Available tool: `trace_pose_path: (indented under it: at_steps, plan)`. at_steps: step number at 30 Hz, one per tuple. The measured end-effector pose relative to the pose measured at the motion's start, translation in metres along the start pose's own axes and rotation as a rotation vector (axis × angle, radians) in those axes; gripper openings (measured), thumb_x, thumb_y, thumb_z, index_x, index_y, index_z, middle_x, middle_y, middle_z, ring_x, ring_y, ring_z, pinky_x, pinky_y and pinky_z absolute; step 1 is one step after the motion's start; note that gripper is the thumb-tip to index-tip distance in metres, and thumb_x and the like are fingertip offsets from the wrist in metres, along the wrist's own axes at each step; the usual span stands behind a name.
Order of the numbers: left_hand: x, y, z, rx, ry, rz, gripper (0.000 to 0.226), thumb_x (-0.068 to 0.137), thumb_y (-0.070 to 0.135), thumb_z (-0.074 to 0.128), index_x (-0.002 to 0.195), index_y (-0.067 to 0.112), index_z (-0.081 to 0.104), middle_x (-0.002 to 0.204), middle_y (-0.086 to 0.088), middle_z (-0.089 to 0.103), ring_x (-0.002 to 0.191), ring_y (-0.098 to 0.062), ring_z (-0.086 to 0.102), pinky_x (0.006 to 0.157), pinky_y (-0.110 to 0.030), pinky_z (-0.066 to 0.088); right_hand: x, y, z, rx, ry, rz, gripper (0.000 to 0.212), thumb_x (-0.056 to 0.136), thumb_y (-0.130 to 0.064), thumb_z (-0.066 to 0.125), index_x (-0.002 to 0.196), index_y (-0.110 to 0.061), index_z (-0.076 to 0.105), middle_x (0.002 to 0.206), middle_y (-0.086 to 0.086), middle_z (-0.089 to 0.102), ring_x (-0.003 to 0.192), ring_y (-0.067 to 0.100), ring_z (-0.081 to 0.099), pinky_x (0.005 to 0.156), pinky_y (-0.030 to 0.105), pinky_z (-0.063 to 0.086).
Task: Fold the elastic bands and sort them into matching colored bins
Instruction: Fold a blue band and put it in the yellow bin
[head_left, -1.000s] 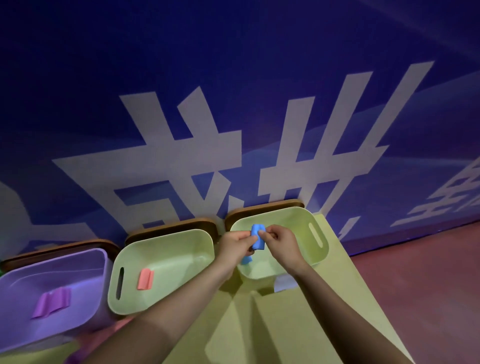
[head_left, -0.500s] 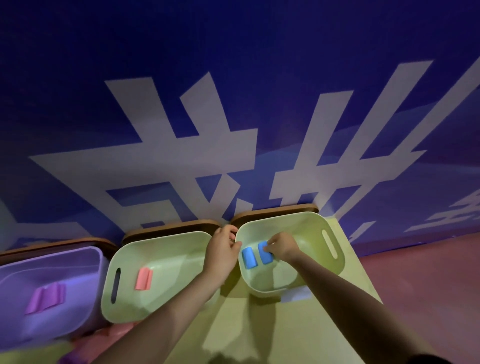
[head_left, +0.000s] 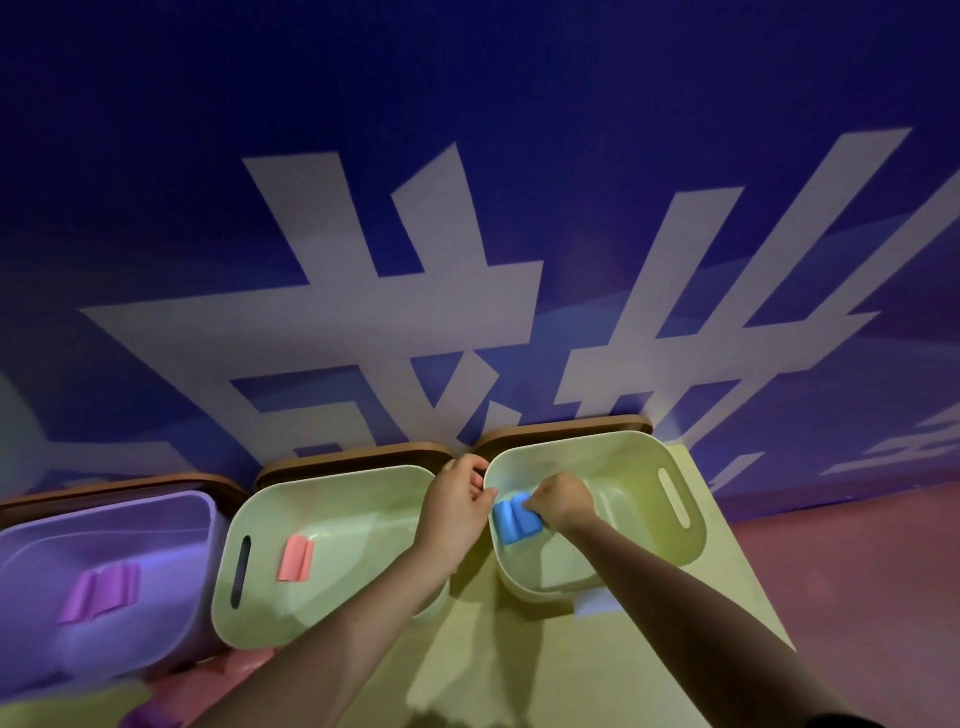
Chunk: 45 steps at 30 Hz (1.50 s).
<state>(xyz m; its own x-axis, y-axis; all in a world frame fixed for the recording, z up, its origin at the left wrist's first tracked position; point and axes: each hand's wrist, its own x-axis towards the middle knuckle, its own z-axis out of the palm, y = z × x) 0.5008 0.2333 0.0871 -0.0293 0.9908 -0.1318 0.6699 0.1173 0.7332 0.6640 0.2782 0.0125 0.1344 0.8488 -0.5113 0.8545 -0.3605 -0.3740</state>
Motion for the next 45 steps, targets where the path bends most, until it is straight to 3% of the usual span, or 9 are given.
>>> trace_pose_path:
  at_steps: [6,13,18,21,26,30,34,38,45]
  plan:
    - [-0.003,0.005,-0.006,0.016,0.002,0.024,0.027,0.093,0.024,0.060,0.118,0.017,0.058,0.102,0.005,0.052,0.081,-0.005,0.056,0.068,-0.010,0.042,-0.015,0.003,-0.009,0.057,0.016,0.038,0.027,0.082,-0.035,0.067,0.073,-0.010,0.063,0.073,0.004,0.060,0.072,0.020,0.057,0.062,0.025,0.040]
    - [-0.027,0.013,-0.027,-0.039,0.025,0.077,0.023,0.093,0.019,0.058,0.116,0.018,0.060,0.106,0.005,0.054,0.087,-0.005,0.056,0.075,-0.014,0.046,-0.047,0.008,-0.035,0.088,0.069,0.024,0.033,0.091,-0.042,0.059,0.097,-0.010,0.068,0.093,0.004,0.065,0.087,0.020,0.059,0.080,0.029,0.048]
    - [-0.063,-0.002,-0.062,-0.096,0.068,0.132,0.020,0.092,0.011,0.055,0.109,0.016,0.064,0.102,0.000,0.060,0.081,-0.006,0.057,0.069,-0.010,0.043,-0.110,-0.007,-0.043,0.463,0.261,-0.190,0.020,0.090,-0.026,0.062,0.089,-0.008,0.072,0.086,0.002,0.069,0.086,0.020,0.063,0.075,0.027,0.045]
    - [-0.098,-0.016,-0.086,-0.186,0.068,0.120,0.021,0.092,0.010,0.053,0.106,0.018,0.065,0.094,0.004,0.061,0.079,-0.010,0.059,0.074,-0.028,0.054,-0.163,-0.026,-0.029,0.663,0.330,-0.321,0.017,0.089,-0.022,0.064,0.096,-0.010,0.073,0.087,0.000,0.072,0.084,0.014,0.064,0.075,0.023,0.048]
    - [-0.165,-0.075,-0.113,-0.325,0.067,-0.072,0.022,0.092,0.007,0.053,0.094,0.026,0.063,0.089,-0.003,0.063,0.077,-0.023,0.065,0.069,-0.037,0.053,-0.232,-0.050,0.029,0.687,0.155,-0.400,0.010,0.089,-0.022,0.065,0.095,-0.016,0.070,0.079,-0.008,0.066,0.072,0.001,0.058,0.064,0.008,0.042]
    - [-0.208,-0.148,-0.122,-0.297,0.054,-0.255,0.016,0.090,-0.001,0.053,0.093,0.010,0.065,0.082,-0.007,0.062,0.066,-0.020,0.055,0.066,-0.031,0.045,-0.268,-0.052,0.093,0.649,-0.119,-0.381,0.012,0.090,-0.021,0.063,0.086,-0.014,0.072,0.073,-0.004,0.066,0.068,0.010,0.057,0.065,0.025,0.045]
    - [-0.235,-0.205,-0.138,-0.230,0.029,-0.356,0.021,0.088,-0.001,0.056,0.080,0.017,0.063,0.087,-0.017,0.066,0.062,-0.017,0.053,0.055,-0.023,0.044,-0.296,-0.061,0.143,0.578,-0.354,-0.321,0.016,0.092,-0.017,0.056,0.087,-0.015,0.071,0.074,-0.002,0.066,0.067,0.010,0.055,0.056,0.018,0.043]
    - [-0.252,-0.246,-0.166,-0.172,-0.009,-0.321,0.018,0.090,-0.001,0.054,0.089,0.012,0.066,0.070,-0.001,0.060,0.066,-0.016,0.054,0.056,-0.018,0.041,-0.314,-0.077,0.187,0.533,-0.359,-0.276,0.020,0.091,-0.017,0.059,0.073,-0.015,0.067,0.069,0.002,0.061,0.062,0.010,0.052,0.055,0.021,0.041]
    - [-0.272,-0.316,-0.197,-0.047,-0.119,-0.292,0.015,0.088,0.000,0.056,0.092,0.007,0.068,0.075,-0.004,0.063,0.072,-0.019,0.056,0.062,-0.023,0.040,-0.335,-0.114,0.252,0.521,-0.327,-0.210,0.023,0.081,-0.028,0.065,0.061,-0.018,0.061,0.062,0.006,0.055,0.054,0.013,0.044,0.052,0.026,0.034]
